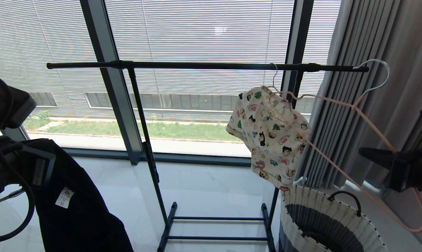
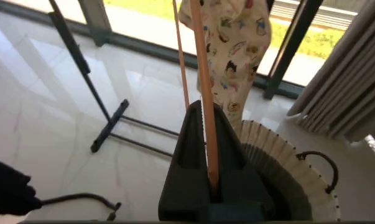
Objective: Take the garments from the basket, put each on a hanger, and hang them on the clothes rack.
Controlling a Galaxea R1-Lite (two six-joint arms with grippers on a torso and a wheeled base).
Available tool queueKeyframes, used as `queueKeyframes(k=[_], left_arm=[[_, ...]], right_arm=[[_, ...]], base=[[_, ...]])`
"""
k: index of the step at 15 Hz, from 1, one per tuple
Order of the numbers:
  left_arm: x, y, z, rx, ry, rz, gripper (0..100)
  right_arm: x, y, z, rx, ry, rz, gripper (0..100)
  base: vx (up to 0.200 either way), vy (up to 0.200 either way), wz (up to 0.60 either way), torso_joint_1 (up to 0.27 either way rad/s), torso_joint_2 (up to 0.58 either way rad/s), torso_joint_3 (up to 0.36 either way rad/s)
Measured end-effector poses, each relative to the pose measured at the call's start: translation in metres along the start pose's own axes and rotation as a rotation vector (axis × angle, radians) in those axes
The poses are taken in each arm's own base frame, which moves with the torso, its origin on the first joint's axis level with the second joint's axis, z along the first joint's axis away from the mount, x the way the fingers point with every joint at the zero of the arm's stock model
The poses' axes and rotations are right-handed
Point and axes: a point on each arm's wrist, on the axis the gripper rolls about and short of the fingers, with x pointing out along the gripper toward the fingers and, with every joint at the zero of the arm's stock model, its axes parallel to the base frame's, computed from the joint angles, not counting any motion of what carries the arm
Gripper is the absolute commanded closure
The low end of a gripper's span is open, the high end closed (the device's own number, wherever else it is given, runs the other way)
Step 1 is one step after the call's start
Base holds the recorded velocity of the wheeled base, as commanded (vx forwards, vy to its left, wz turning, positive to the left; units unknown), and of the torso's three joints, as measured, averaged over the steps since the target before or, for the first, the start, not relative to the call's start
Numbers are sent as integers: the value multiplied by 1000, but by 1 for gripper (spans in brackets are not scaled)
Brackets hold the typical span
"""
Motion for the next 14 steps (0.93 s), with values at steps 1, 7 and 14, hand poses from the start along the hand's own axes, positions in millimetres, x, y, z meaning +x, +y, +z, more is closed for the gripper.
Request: queueKeyframes(k=[1, 7, 14], left_arm=[[1, -5, 2, -6, -13, -21, 100], [43, -43, 48, -203, -51, 81, 100], [74, -91, 89, -232, -87, -6, 100]], right_arm=[[-2, 7, -11, 3, 32, 66, 100], [-8, 48, -44, 23, 116, 357, 100], [12, 91, -44, -24, 97, 565, 100]], base=[[0, 0, 0, 0, 0, 0], [0, 0, 0, 0, 0, 0], [0, 0, 0, 0, 0, 0]])
